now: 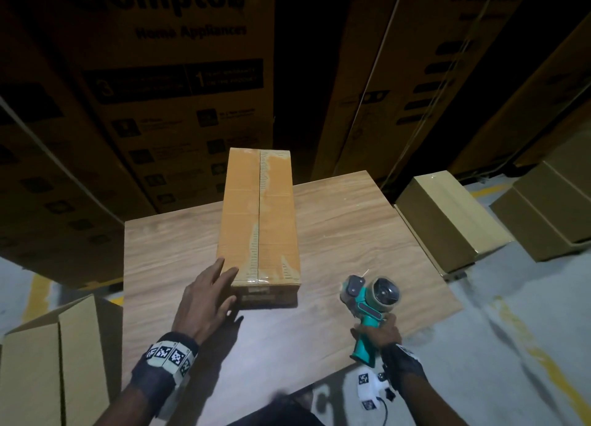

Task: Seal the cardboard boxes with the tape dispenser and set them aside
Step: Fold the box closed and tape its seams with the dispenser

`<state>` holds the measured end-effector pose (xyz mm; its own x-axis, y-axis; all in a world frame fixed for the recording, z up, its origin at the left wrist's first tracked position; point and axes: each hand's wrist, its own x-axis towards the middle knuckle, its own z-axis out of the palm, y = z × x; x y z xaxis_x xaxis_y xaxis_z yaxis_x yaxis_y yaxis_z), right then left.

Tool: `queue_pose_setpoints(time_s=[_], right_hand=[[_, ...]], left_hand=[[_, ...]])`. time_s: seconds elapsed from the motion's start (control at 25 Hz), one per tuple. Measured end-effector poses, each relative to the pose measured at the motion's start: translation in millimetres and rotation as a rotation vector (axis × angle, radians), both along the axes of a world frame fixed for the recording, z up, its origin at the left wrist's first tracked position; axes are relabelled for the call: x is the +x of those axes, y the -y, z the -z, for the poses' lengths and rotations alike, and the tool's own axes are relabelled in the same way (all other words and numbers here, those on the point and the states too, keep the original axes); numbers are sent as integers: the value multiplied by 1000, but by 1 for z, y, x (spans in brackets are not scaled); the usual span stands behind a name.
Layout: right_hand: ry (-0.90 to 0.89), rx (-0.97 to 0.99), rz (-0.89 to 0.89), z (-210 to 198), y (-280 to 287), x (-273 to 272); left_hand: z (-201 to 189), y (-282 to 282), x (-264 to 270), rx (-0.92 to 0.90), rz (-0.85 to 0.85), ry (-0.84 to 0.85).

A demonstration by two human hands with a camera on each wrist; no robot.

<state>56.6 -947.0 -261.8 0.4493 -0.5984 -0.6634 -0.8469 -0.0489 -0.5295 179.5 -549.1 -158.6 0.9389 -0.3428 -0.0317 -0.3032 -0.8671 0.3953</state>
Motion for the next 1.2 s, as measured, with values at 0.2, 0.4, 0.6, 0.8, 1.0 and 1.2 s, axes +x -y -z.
queue_pose_setpoints(time_s=[0.2, 0.4, 0.6, 0.8, 1.0, 1.2], right_hand=[[286, 311, 221, -14, -16, 19], [539, 499, 348, -64, -32, 38], [761, 347, -111, -128, -60, 48], [1007, -334, -710, -154, -98, 48], [1007, -666, -970, -154, -123, 43], [1013, -703, -1057, -159, -128, 38]], left_hand=[[-9, 7, -12, -113, -12, 52], [-36, 18, -4, -454, 35, -260], [-61, 28, 11, -781, -118, -633], [-79, 29, 21, -1189, -347, -1079], [-83, 24, 4, -1342, -340, -1226], [-62, 25, -8, -1441, -523, -1251]])
